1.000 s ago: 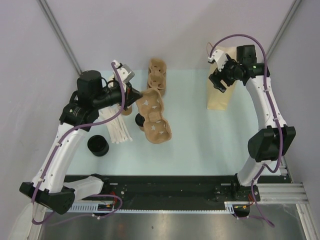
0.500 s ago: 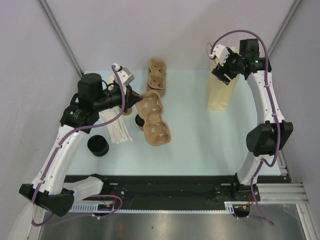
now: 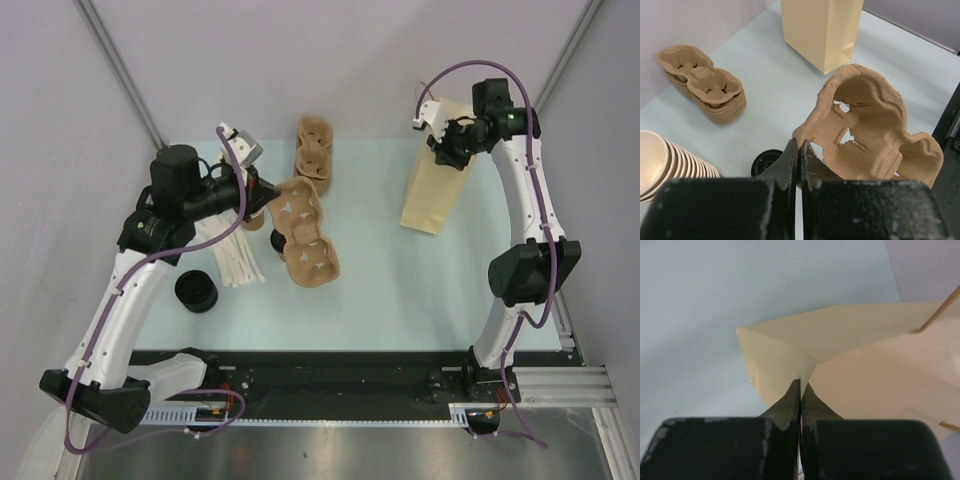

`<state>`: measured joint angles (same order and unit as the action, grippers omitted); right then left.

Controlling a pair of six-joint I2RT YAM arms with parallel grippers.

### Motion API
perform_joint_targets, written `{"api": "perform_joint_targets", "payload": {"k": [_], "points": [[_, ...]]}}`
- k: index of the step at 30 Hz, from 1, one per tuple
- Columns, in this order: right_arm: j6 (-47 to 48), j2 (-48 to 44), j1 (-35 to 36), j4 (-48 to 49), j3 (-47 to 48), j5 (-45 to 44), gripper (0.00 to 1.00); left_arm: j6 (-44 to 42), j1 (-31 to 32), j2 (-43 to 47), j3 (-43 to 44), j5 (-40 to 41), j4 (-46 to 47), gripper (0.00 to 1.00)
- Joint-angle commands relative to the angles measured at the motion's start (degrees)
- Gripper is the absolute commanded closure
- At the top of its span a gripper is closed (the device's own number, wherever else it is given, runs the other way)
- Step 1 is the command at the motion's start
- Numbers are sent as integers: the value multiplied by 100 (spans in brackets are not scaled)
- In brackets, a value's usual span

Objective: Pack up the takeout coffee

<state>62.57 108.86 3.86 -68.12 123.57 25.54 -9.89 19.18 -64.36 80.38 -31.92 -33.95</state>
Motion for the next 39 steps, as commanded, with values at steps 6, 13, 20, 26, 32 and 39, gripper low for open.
{"api": "perform_joint_targets", "payload": {"k": [6,13,20,26,32,39], "points": [[-964,-1278,984,-405,-121,242,100,163,-116,160,259,-227,108,100],[-1660,-2535,2399,237,-2028,-295,100,198,-178,195,215,-262,91,100],[-2433,-3010,3375,431,-2873,-646,100,180,-213,239,119,-306,47,100],[-2785,-3064,3719,299,-2488,-411,42,163,-248,301,57,-288,-23,100],[-3153,-3090,3526,237,-1039,161,13,31,-476,441,-5,-393,-243,100],[-3208,-2249,2692,765,474,276,16,-92,-608,679,-31,-534,-384,100]]}}
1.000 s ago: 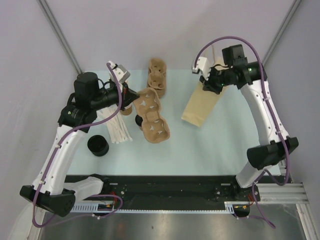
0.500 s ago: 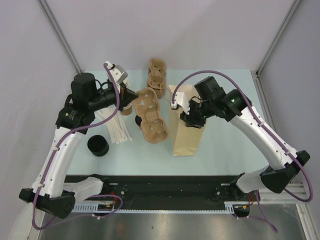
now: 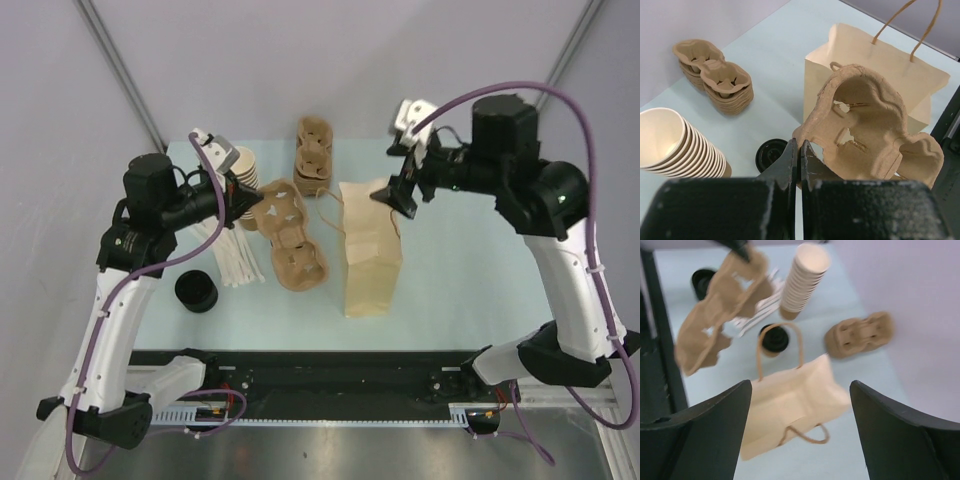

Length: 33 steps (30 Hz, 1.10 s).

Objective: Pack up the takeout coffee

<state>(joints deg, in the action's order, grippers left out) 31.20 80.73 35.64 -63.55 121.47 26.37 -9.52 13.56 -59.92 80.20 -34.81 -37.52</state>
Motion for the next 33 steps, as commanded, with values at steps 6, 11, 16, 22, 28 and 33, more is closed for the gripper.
{"api": "perform_joint_targets", "payload": {"k": [6,11,16,22,28,33], "points": [[605,1480,-909,414,1193,210,19,-94,-38,499,-189,-264,60,100],[1590,2209,-1023,71,1248,228,20,-182,-38,613,-198,-272,-19,100],[2267,2491,-1059,-325,932,202,25,-182,-38,648,-180,-369,-54,100],[2838,2650,-1059,-746,720,298,29,-217,-38,587,-66,-466,-159,100],[3006,2597,-980,-475,62,-8,30,-296,-38,464,135,-545,-256,100],[2927,2746,-1059,-325,26,-106,39,-358,-38,402,399,-571,-335,100]]}}
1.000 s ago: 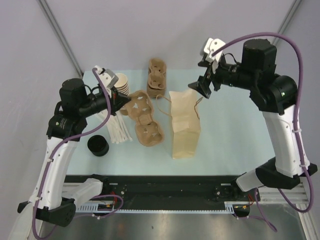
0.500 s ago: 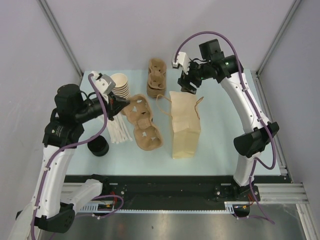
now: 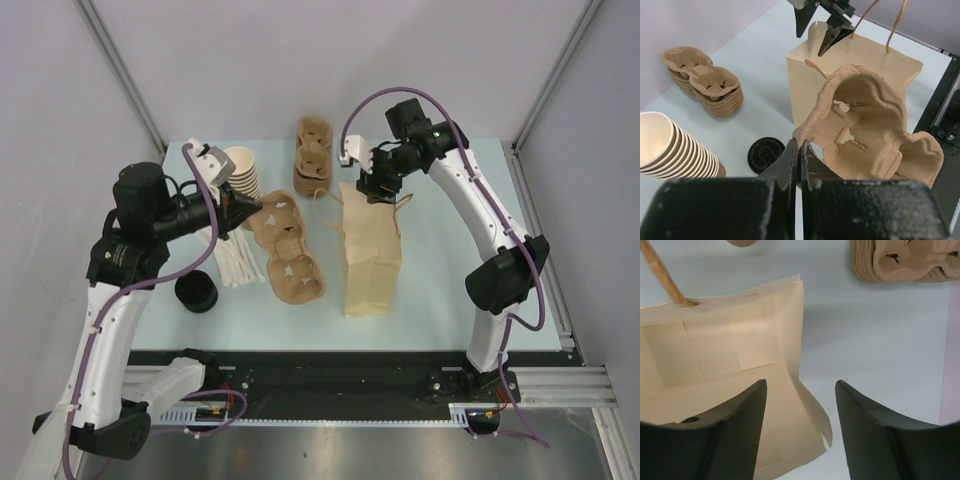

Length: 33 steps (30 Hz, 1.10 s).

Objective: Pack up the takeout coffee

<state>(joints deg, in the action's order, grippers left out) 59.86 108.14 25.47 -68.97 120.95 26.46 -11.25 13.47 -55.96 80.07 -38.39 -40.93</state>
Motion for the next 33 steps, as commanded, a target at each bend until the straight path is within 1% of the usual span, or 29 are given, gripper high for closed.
{"api": "perform_joint_targets", "payload": {"k": [1,2,4,5,6,8,9,12,13,15,16,17,18,19,20,21,22,23,25,26,27,28,29,30,31,32,33], "points": [[-17,14,-43,235,87,-158,44,-159,-29,-19,482,-204,-3,100],[-79,-3,-43,261,122,-185,61,-133,-29,-37,570,-204,-3,100],[-272,-56,-43,401,262,-246,82,-19,-29,-72,895,-169,23,100],[-421,-134,-25,428,306,-272,96,34,-29,-72,1000,-134,163,100],[-492,-196,-16,515,342,-308,100,148,-29,-72,1219,-12,260,100],[-650,-406,89,586,377,-439,100,228,-3,-99,1431,156,549,100],[-738,-494,141,630,351,-518,100,280,15,-108,1641,365,646,100],[-1001,-881,396,963,35,-834,100,202,172,-108,1836,761,1138,100],[-1072,-995,458,1051,-70,-870,100,158,260,-82,1854,1094,1392,100],[-1238,-1267,651,1280,-395,-1053,100,-87,594,-38,1784,1447,1639,100],[-1292,-1347,730,1359,-509,-1151,100,-245,743,41,1732,1823,1867,100],[-1362,-1409,835,1456,-624,-1213,100,-481,1214,103,1618,2035,1956,100],[-1510,-1488,889,1474,-642,-1326,100,-919,1471,173,1504,2220,2087,100],[-1599,-1506,933,1474,-642,-1397,100,-1149,1735,243,1415,2640,2332,100],[-1678,-1506,1020,1492,-599,-1467,100,-1369,2286,340,1275,2861,2422,100],[-1757,-1524,1047,1474,-581,-1607,100,-1780,2552,358,1248,3125,2492,100],[-1932,-1506,1065,1483,-555,-1678,100,-1950,2798,358,1230,3345,2580,100],[-1995,-1497,1082,1448,-520,-1722,100,-2100,3210,384,1117,3678,2633,100],[-2170,-1462,1109,1404,-449,-1854,100,-2661,3581,455,889,3830,2922,100],[-2232,-1453,1109,1334,-423,-1890,100,-2898,3983,490,652,4292,3019,100],[-2293,-1453,1118,1307,-397,-1899,100,-3353,4205,551,528,4461,3134,100],[-2372,-1453,1126,1272,-388,-1890,100,-3567,4399,560,405,4655,3439,100],[-2408,-1462,1126,1202,-388,-1881,100,-3786,4740,578,195,4778,3547,100],[-2443,-1471,1126,1184,-405,-1820,100,-4197,4900,569,89,5049,3687,100],[-2478,-1497,1126,1184,-440,-1794,100,-4376,5032,552,-8,5148,3949,100],[-2522,-1523,1135,1167,-449,-1776,100,-4499,5207,543,-166,5201,4039,100],[-2540,-1524,1126,1175,-458,-1750,100,-4666,5244,543,-246,5210,4075,100]]}}
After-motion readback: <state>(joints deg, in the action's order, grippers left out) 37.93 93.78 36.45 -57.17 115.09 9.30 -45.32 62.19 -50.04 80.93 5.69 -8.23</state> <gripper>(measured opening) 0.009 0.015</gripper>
